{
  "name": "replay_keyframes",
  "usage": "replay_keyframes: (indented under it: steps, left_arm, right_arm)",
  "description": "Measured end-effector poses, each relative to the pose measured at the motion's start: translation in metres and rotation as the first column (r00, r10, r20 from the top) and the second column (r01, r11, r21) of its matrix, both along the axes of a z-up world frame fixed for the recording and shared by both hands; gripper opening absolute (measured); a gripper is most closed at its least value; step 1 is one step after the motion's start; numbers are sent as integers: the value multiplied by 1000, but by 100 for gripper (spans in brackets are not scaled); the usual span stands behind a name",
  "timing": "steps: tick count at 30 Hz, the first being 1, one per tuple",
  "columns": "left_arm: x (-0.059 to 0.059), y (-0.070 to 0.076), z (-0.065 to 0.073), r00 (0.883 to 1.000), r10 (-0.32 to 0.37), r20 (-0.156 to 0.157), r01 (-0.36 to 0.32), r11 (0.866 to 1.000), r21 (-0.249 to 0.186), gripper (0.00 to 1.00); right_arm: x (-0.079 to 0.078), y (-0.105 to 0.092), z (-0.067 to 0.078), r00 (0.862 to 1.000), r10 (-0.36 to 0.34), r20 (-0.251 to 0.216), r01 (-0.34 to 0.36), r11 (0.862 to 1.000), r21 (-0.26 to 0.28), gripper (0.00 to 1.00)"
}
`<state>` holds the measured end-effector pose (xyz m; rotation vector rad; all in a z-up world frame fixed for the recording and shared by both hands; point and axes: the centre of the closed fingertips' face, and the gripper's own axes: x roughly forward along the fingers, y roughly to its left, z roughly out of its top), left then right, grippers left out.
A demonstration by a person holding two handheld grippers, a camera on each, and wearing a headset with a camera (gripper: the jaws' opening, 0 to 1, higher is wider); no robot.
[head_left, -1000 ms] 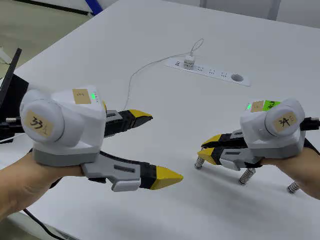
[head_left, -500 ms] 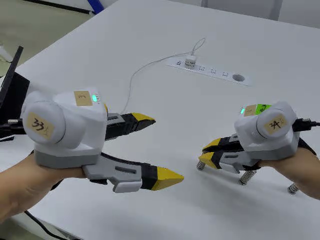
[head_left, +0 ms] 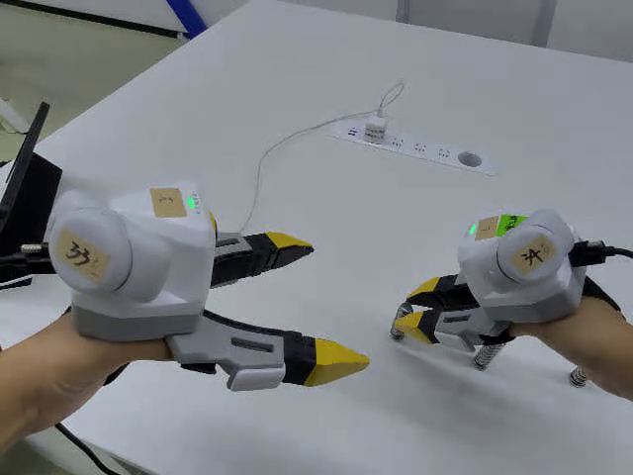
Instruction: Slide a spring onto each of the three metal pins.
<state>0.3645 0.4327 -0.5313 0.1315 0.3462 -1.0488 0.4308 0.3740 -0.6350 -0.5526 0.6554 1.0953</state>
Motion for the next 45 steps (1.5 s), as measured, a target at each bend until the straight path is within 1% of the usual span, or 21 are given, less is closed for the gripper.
replay_keyframes:
  steps: [2,5,7,8,11,14,15,16,18,19,22,25,28,29,31,35,36,40,41,44,45]
  left_arm:
    - [0,-1,0,1000,0,0,0,1000,1,74]
    - [-1,-2,2,1000,1,-4,-1,1000,0,74]
    - [0,-7,7,1000,2,-17,-2,999,-33,74]
    - [0,-8,9,1000,2,-18,-3,999,-40,74]
    - [3,-12,12,1000,-2,-1,2,1000,-26,74]
    - [6,-14,15,1000,-5,3,5,1000,-25,75]
    - [7,-15,17,1000,-3,0,3,999,-36,74]
    - [9,-17,22,1000,2,-7,-2,997,-72,74]
    - [11,-18,25,1000,6,-12,-7,996,-88,74]
    - [13,-19,26,1000,10,-9,-11,996,-87,74]
    - [15,-21,25,1000,11,-2,-11,997,-72,73]
    - [15,-24,28,1000,8,0,-8,997,-72,73]
    - [17,-24,29,1000,13,4,-13,997,-72,74]
    - [18,-24,30,1000,16,6,-15,997,-71,74]
    - [19,-24,30,1000,22,9,-21,998,-64,74]
    - [22,-22,27,999,33,7,-33,999,-36,75]
    - [22,-23,27,999,36,11,-36,999,-27,75]
    - [22,-28,30,999,40,17,-40,999,-28,76]
    - [22,-30,30,999,38,21,-38,999,-19,77]
    - [22,-29,25,999,36,33,-37,998,41,78]
    - [22,-30,25,999,35,34,-37,998,42,79]
  right_arm:
    - [0,-1,5,1000,-17,-13,18,999,32,18]
    - [0,-6,8,1000,-25,-7,25,999,34,18]
    - [-1,-9,10,1000,-28,-5,28,999,37,18]
    - [-1,-10,11,999,-32,-7,32,999,41,19]
    - [-4,-13,18,999,-42,-9,42,996,79,21]
    - [-6,-16,30,999,-47,2,46,991,127,22]
    - [-6,-18,34,999,-52,9,51,990,134,23]
    - [-6,-21,40,998,-64,19,61,986,153,24]
    - [-5,-25,49,996,-90,13,86,977,196,25]
    - [-4,-29,55,994,-110,12,105,970,219,25]
    - [-2,-44,65,990,-140,23,131,962,241,27]
    - [-3,-57,78,988,-150,35,134,950,282,29]
    - [-7,-72,89,984,-174,30,156,934,322,32]
    - [-8,-78,95,982,-189,27,168,924,344,32]
    - [-11,-90,101,977,-210,28,186,914,359,34]
    - [-16,-110,105,972,-229,50,198,915,351,37]
    - [-18,-118,105,969,-241,52,208,912,353,38]
    - [-23,-137,107,960,-276,52,238,899,366,42]
    - [-25,-142,107,957,-284,55,246,898,366,43]
    - [-33,-152,111,954,-295,57,254,894,369,45]
    - [-37,-154,114,953,-295,63,251,892,376,46]
